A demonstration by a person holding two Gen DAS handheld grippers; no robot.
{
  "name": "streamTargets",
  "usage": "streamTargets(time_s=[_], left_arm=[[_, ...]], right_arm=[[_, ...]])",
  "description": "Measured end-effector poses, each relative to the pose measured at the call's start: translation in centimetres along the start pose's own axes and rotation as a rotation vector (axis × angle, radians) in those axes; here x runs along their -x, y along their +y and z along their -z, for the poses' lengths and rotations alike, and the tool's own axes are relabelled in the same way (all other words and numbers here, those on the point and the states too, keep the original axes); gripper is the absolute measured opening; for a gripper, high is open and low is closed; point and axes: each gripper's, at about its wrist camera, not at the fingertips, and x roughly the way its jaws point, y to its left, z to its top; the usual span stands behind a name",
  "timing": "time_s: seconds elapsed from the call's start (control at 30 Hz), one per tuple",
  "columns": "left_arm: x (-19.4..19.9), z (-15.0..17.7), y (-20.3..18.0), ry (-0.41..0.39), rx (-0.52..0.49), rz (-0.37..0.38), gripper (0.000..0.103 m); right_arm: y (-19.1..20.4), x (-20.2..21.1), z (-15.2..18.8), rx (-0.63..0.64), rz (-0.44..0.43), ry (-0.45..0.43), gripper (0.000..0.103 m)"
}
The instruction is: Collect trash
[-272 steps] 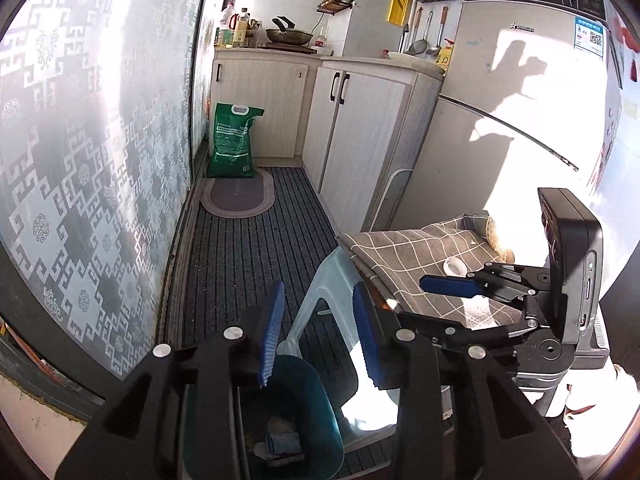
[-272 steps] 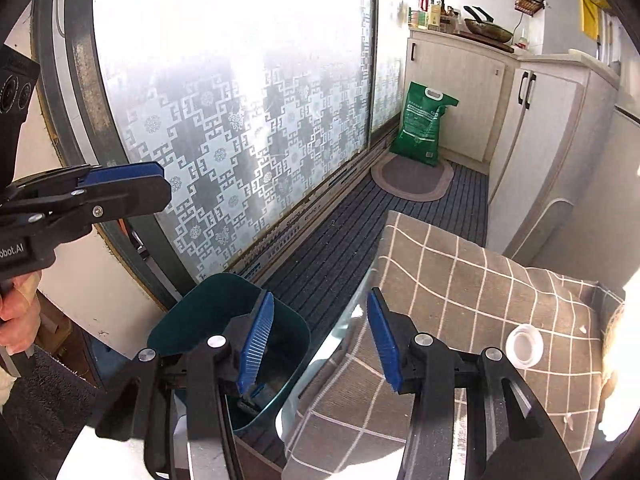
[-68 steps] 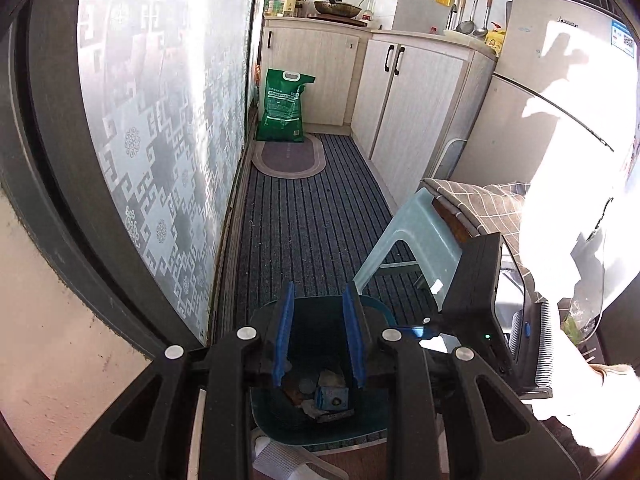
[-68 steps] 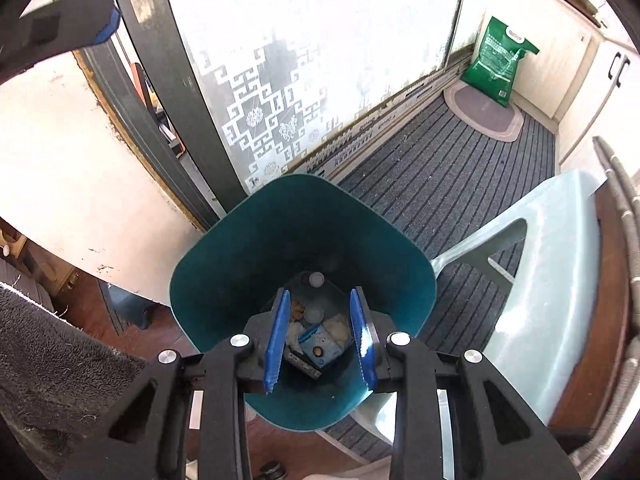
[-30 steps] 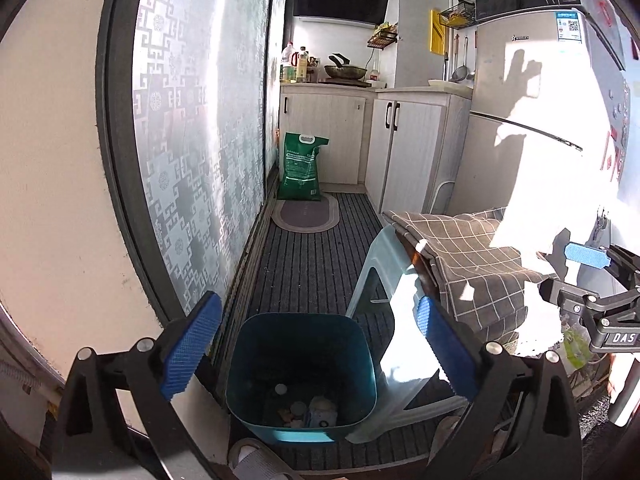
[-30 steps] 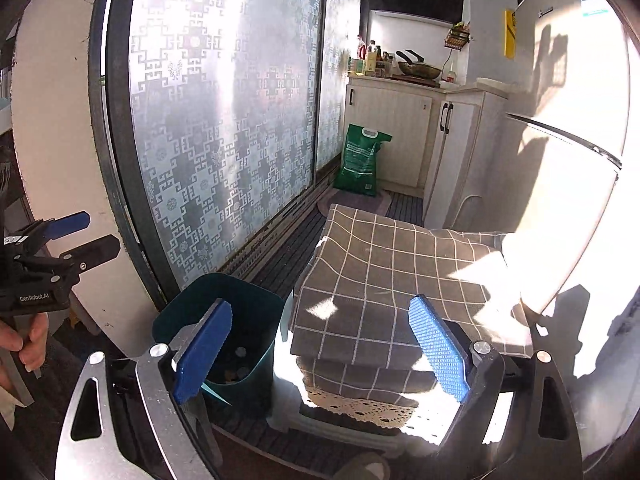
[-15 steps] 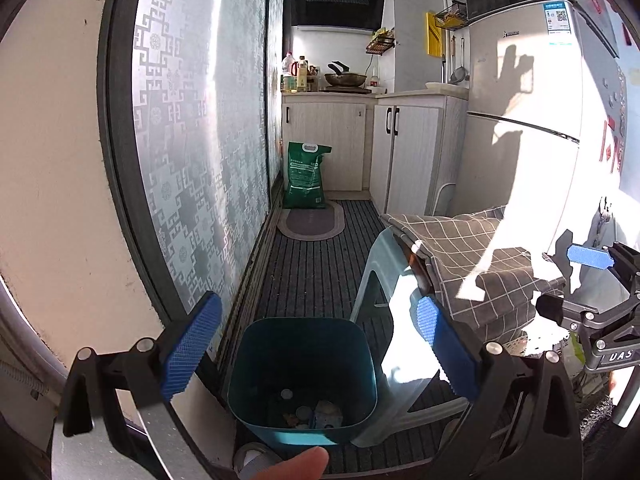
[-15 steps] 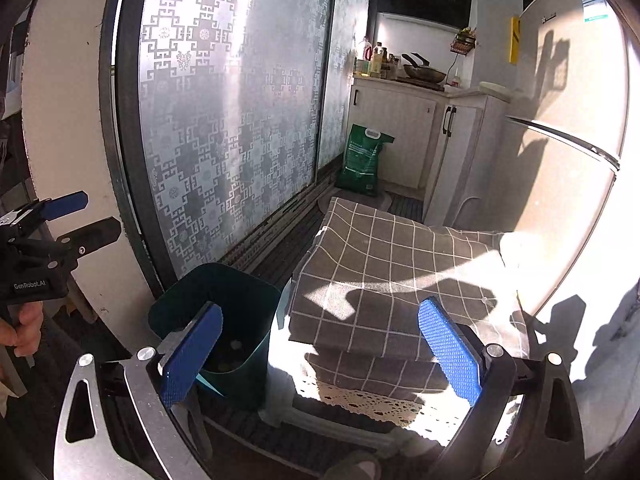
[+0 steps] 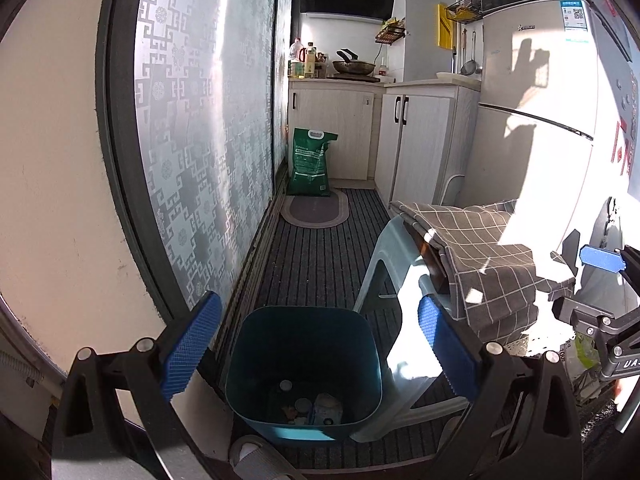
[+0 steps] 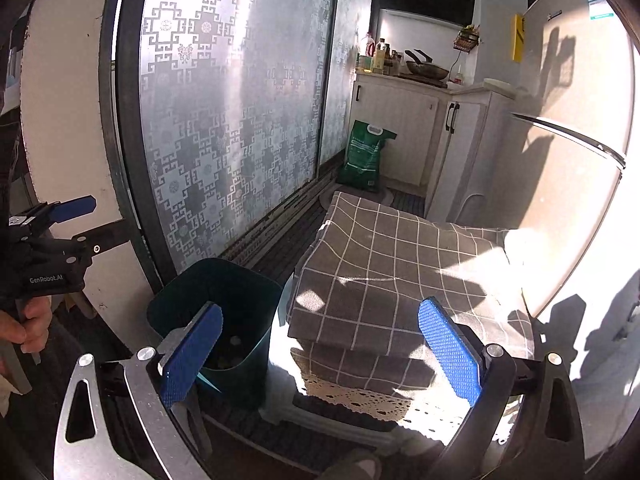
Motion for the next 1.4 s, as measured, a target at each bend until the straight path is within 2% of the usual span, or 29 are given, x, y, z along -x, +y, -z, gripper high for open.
streamTargets(time_s=[1.4], left_arm=[[0.32,-0.30,-0.21,-0.007,0.005,0.022,0.100]], right_arm=[[0.16,-0.12,-0.04,0.000,0.002,0.004,0.100]])
